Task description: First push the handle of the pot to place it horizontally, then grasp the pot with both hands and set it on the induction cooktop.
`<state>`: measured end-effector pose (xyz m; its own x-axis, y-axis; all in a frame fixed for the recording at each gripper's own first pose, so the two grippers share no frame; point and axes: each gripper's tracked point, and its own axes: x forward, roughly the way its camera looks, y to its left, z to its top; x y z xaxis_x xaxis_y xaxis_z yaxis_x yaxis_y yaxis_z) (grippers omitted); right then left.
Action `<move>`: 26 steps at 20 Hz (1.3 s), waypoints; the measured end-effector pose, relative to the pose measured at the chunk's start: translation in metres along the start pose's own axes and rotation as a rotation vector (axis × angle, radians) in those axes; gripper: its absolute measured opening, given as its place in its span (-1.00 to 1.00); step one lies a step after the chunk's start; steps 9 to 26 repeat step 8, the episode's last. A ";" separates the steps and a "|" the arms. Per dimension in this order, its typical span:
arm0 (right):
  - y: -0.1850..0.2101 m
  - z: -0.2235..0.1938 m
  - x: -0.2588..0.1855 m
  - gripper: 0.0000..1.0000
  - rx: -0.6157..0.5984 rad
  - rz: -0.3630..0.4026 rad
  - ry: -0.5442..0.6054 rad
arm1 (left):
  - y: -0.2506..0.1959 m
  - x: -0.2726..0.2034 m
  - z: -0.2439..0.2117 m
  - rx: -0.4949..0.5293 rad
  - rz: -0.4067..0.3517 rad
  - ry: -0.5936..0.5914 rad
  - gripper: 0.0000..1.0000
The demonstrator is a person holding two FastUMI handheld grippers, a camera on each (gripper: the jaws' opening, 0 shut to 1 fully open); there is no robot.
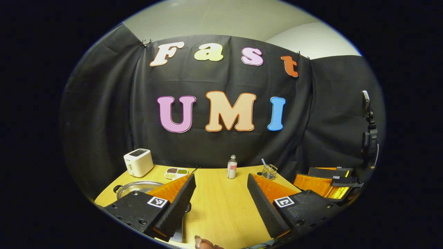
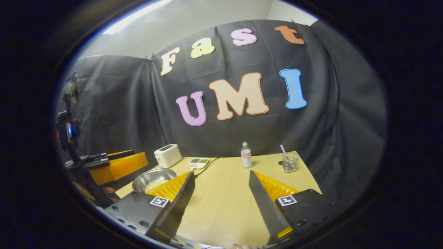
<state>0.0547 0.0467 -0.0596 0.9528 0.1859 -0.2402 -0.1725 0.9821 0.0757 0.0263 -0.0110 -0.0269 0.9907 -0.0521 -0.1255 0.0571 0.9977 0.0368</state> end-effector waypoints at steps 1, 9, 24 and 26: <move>0.000 0.000 0.001 0.94 0.000 -0.005 0.001 | 0.000 0.000 -0.001 -0.010 -0.004 0.007 0.89; 0.004 -0.001 0.007 0.94 -0.008 -0.017 0.016 | 0.017 0.003 -0.009 -0.074 0.002 0.028 0.94; 0.004 -0.001 0.007 0.94 -0.008 -0.017 0.016 | 0.017 0.003 -0.009 -0.074 0.002 0.028 0.94; 0.004 -0.001 0.007 0.94 -0.008 -0.017 0.016 | 0.017 0.003 -0.009 -0.074 0.002 0.028 0.94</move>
